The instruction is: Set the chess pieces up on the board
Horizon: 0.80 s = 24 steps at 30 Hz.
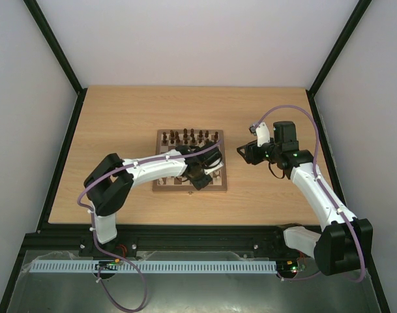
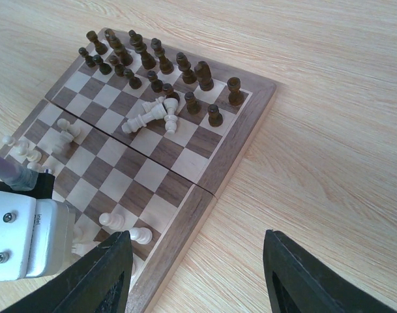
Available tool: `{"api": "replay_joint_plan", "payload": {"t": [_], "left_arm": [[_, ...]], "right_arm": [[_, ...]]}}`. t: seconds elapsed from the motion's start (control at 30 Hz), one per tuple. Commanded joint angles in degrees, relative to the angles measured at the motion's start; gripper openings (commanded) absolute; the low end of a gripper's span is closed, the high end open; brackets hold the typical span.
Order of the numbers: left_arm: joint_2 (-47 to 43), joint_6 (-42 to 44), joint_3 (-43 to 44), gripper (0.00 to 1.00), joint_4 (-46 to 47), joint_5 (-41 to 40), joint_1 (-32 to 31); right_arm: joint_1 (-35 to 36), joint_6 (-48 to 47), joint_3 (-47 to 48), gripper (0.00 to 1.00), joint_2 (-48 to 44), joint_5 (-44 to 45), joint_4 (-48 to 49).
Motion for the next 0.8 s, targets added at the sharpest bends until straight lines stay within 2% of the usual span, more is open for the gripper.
{"api": "replay_joint_plan", "payload": {"t": [0.0, 0.63, 0.77], "left_arm": [[1.4, 0.3, 1.7, 0.15, -1.1, 0.5, -0.5], [1.7, -0.1, 1.9, 0.15, 0.8, 0.6, -0.5], [1.6, -0.4, 1.9, 0.18, 1.0, 0.4, -0.5]], "right_arm": [[-0.1, -0.7, -0.7, 0.56, 0.3, -0.8, -0.7], [-0.2, -1.0, -0.7, 0.57, 0.1, -1.0, -0.9], [-0.2, -1.0, -0.7, 0.57, 0.1, -1.0, -1.0]]}}
